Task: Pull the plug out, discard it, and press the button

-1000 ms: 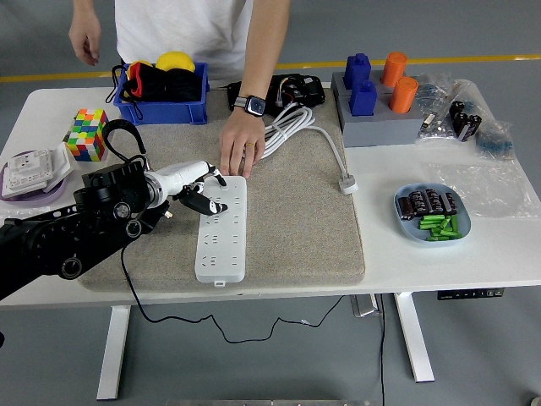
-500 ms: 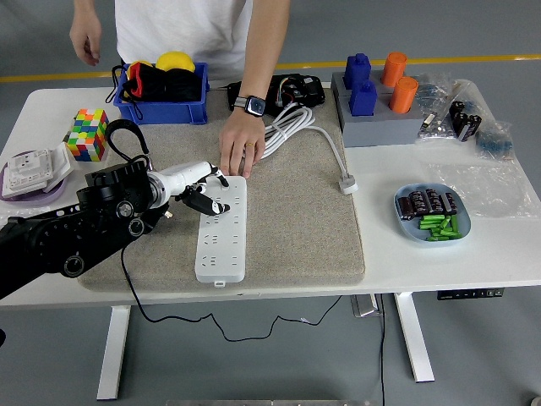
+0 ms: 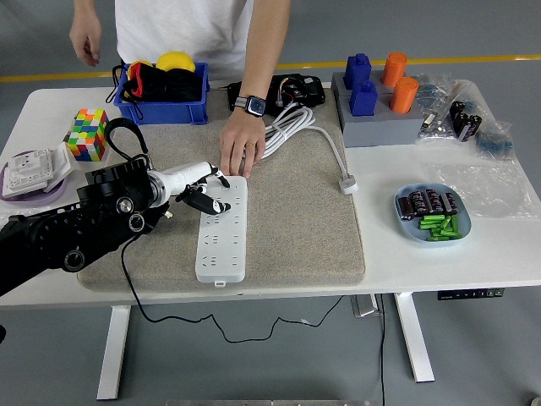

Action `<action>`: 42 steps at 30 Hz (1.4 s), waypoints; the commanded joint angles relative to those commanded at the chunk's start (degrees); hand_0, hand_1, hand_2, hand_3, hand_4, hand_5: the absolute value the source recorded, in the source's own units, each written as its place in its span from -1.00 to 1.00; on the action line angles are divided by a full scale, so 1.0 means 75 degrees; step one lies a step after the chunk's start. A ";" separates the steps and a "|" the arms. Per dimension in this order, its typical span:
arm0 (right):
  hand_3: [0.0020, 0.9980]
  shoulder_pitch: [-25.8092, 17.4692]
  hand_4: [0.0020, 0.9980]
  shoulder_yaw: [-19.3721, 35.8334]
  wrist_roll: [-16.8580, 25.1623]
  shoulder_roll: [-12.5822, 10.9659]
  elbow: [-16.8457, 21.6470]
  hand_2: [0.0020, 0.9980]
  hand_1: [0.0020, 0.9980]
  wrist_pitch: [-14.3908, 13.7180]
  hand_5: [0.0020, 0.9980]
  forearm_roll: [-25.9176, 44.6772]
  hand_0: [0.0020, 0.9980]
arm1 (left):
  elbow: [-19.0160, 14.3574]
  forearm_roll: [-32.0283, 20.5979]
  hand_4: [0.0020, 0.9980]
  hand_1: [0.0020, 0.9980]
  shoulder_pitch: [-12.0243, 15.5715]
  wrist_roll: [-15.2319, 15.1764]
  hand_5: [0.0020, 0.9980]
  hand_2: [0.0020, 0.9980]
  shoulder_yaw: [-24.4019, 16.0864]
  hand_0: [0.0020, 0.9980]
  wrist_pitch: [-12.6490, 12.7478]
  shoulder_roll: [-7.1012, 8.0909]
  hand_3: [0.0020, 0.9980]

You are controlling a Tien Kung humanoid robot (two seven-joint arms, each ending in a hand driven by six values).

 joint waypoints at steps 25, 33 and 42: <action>0.35 0.0004 0.52 -0.0008 0.0001 0.0004 0.0009 0.33 0.37 0.0000 0.33 0.0007 0.50 | 0.0156 0.0045 0.42 -1.00 -0.0431 0.0112 -0.25 -0.93 0.0777 -1.00 -0.0049 0.0057 0.48; 0.35 -0.0004 0.52 -0.0014 -0.0001 -0.0011 0.0003 0.33 0.37 0.0000 0.33 0.0007 0.50 | 0.0045 0.0142 0.42 -1.00 -0.0575 0.0135 -0.25 -0.93 0.1003 -1.00 -0.0057 0.0118 0.48; 0.35 -0.0020 0.52 0.0012 -0.0002 0.0009 -0.0005 0.33 0.37 -0.0001 0.33 -0.0009 0.50 | -0.0406 0.0196 0.43 -1.00 -0.0317 0.0103 -0.25 -0.93 0.0128 -1.00 -0.0056 0.0211 0.48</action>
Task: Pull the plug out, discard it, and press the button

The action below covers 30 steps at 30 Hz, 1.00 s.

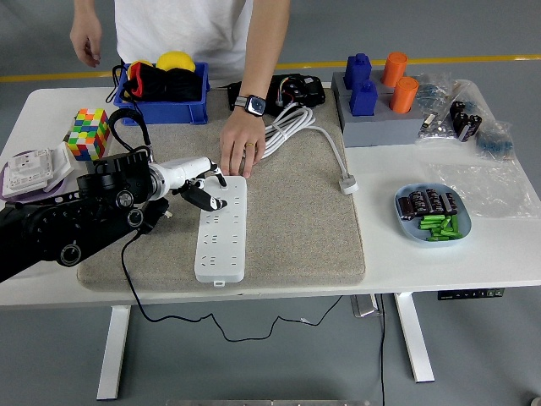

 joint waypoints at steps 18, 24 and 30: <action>0.35 -0.0005 0.52 -0.0023 0.0002 0.0037 0.0004 0.33 0.37 0.0001 0.33 -0.0056 0.50 | -0.1872 0.0251 0.47 -0.57 0.1916 -0.0801 -0.48 -0.43 -0.3523 -0.65 0.0469 0.0253 0.49; 0.35 0.0041 0.52 -0.0069 0.0004 0.0030 0.0004 0.33 0.37 -0.0001 0.33 -0.0047 0.50 | -0.2215 -0.0339 0.45 0.31 0.2915 -0.1451 -0.53 0.27 -0.4692 0.21 0.0969 0.0049 0.59; 0.35 0.0059 0.52 -0.0111 0.0006 0.0013 0.0006 0.33 0.37 -0.0002 0.33 -0.0049 0.50 | -0.2282 -0.1339 0.46 0.58 0.3830 -0.1996 -0.59 0.52 -0.5875 0.54 0.1295 -0.0197 0.64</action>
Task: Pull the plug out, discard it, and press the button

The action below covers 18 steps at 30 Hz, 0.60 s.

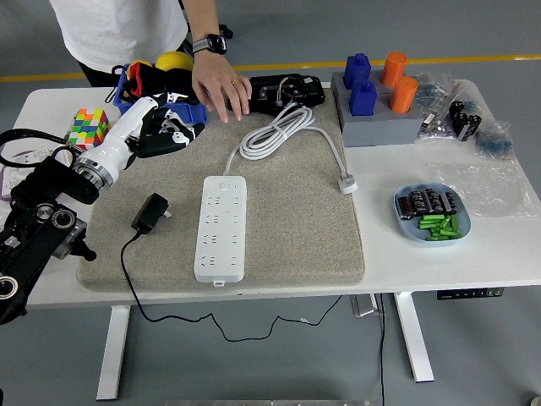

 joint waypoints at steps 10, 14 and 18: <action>0.35 -0.0110 0.52 0.0169 -0.0001 0.0084 -0.0049 0.33 0.37 -0.0004 0.33 -0.0093 0.50 | -0.0473 -0.0205 0.46 0.65 0.1299 -0.0255 -0.58 0.59 -0.1618 0.61 0.0117 -0.0163 0.65; 0.35 -0.0073 0.52 0.0219 0.0007 0.0131 -0.0039 0.33 0.37 -0.0004 0.33 -0.0119 0.50 | -0.0672 -0.0130 0.45 0.59 0.1581 -0.0283 -0.56 0.53 -0.1862 0.58 0.0113 -0.0067 0.65; 0.35 0.0144 0.52 0.0023 -0.0005 0.0135 -0.0068 0.33 0.37 0.0017 0.33 -0.0064 0.50 | -0.0730 -0.0107 0.47 0.58 0.1748 -0.0284 -0.54 0.52 -0.2075 0.56 0.0085 0.0059 0.66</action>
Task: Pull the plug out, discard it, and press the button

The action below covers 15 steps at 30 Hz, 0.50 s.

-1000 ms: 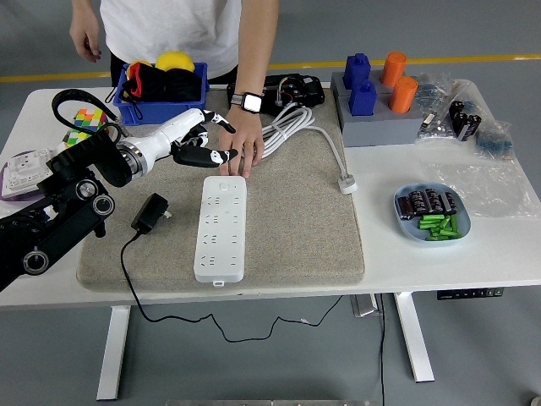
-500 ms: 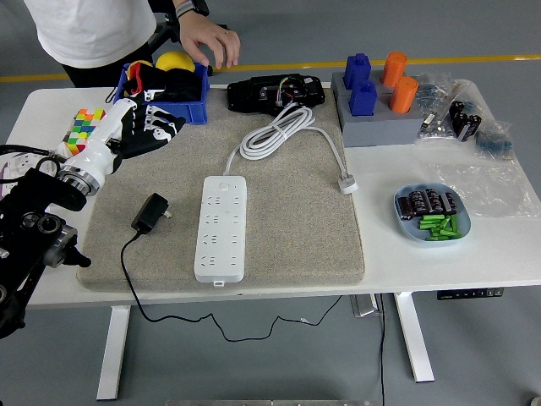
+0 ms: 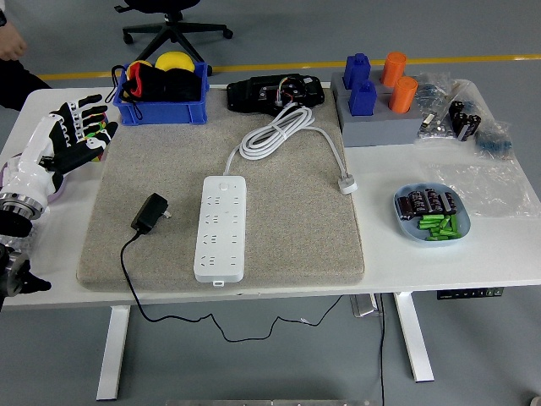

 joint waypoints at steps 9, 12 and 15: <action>0.35 -0.0157 0.52 0.0261 0.0017 -0.0001 -0.0037 0.33 0.37 -0.0031 0.33 -0.0077 0.50 | -0.0066 0.0201 0.48 0.57 0.0275 0.0059 -0.57 0.51 -0.0123 0.55 -0.0045 -0.0035 0.65; 0.35 -0.0192 0.52 0.0516 0.0015 0.0091 -0.0100 0.33 0.37 -0.0015 0.33 -0.0189 0.50 | -0.0105 0.0239 0.49 0.56 0.0366 0.0065 -0.59 0.51 -0.0196 0.55 -0.0056 -0.0107 0.65; 0.35 -0.0176 0.52 0.0566 0.0011 0.0132 -0.0123 0.33 0.37 0.0000 0.33 -0.0233 0.50 | -0.0117 0.0250 0.49 0.56 0.0385 0.0071 -0.59 0.51 -0.0261 0.55 -0.0064 -0.0067 0.65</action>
